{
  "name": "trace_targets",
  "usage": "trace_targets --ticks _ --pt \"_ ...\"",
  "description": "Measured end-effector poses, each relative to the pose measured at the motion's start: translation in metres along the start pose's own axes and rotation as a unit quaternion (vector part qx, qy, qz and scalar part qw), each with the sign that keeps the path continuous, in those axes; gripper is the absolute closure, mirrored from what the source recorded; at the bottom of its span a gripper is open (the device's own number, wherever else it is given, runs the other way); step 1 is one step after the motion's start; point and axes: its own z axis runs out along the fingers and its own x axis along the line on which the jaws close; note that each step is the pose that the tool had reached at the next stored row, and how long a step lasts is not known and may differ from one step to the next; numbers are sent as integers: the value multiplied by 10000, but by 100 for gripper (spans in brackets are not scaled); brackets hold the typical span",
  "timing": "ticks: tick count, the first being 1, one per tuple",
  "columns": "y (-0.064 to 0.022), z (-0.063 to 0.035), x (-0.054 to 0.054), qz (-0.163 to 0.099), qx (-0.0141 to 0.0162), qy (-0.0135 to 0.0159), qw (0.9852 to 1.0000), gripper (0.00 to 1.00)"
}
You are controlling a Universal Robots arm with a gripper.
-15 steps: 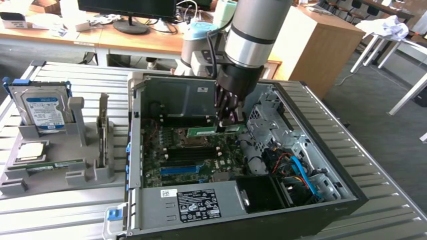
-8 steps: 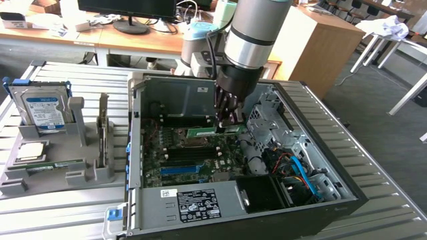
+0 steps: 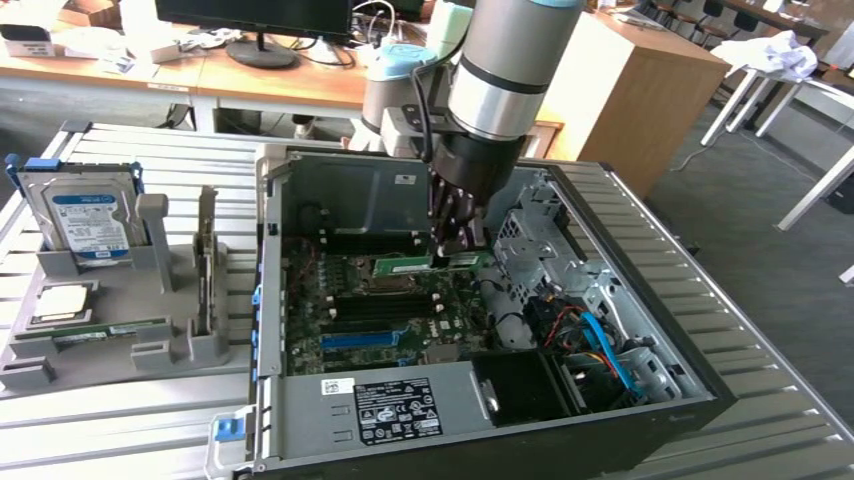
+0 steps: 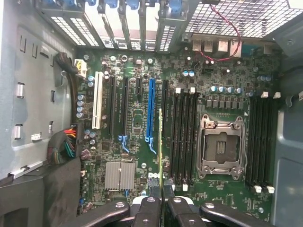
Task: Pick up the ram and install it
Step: 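Insert the ram into the slot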
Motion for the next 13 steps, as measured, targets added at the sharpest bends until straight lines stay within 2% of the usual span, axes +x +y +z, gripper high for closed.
trace_targets --ticks 13 --pt "0 38 1 0 0 0 10000 87"
